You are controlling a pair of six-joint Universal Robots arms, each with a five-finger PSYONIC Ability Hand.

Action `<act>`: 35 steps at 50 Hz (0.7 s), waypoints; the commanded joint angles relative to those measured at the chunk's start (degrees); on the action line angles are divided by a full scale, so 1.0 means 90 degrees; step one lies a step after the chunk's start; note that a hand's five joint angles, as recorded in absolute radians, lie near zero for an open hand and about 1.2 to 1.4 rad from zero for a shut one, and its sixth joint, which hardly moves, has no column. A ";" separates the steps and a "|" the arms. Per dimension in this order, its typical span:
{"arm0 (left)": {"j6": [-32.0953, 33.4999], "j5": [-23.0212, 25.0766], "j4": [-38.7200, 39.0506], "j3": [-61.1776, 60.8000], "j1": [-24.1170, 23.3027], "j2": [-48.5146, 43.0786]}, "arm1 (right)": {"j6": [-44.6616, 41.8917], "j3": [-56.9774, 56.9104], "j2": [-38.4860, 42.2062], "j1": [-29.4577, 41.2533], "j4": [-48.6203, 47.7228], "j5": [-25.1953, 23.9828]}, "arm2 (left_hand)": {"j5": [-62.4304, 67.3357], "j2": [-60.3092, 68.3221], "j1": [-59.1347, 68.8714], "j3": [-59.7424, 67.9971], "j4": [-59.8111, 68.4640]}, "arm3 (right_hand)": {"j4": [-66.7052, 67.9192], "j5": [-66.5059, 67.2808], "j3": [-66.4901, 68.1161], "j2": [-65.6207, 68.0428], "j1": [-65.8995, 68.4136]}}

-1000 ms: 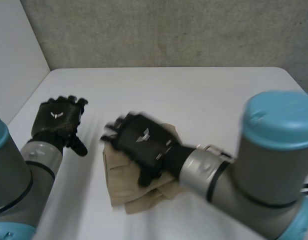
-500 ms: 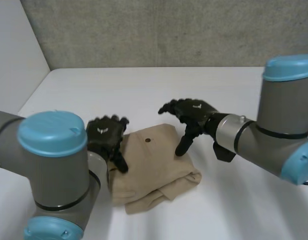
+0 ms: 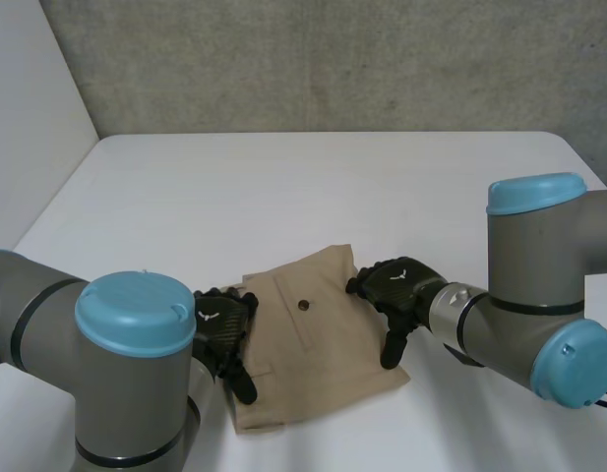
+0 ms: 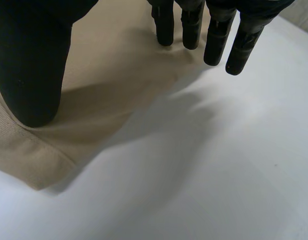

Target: Fold the shorts.

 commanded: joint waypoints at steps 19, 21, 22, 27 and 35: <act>0.0134 0.0601 -0.0614 0.1590 0.1443 0.2182 | 0.1703 0.0139 -0.2943 -0.0476 -0.1913 0.1836 | -0.0170 -0.0039 0.0000 -0.0090 -0.0058 | -0.0350 -0.0443 -0.0215 -0.0267 0.0158; 0.0115 0.0971 -0.1023 0.1882 0.1647 0.2182 | 0.1684 0.0109 -0.3061 -0.0643 -0.1796 0.2053 | -0.0244 -0.0113 -0.0075 -0.0164 -0.0132 | -0.0350 -0.0443 -0.0215 -0.0267 0.0158; 0.0095 0.1050 -0.1161 0.1981 0.1707 0.2192 | 0.1675 0.0061 -0.3139 -0.0750 -0.1602 0.2199 | -0.0263 -0.0132 -0.0094 -0.0183 -0.0151 | -0.0350 -0.0443 -0.0215 -0.0267 0.0158; 0.0046 0.1178 -0.1553 0.2196 0.2078 0.2241 | 0.1675 -0.0184 -0.3130 -0.0829 -0.1112 0.2210 | -0.0287 -0.0156 -0.0118 -0.0207 -0.0175 | -0.0350 -0.0443 -0.0215 -0.0267 0.0158; -0.0003 0.1197 -0.1543 0.2294 0.2108 0.2358 | 0.1675 -0.0311 -0.3120 -0.0849 -0.0848 0.2151 | -0.0287 -0.0156 -0.0118 -0.0207 -0.0175 | -0.0350 -0.0443 -0.0215 -0.0267 0.0158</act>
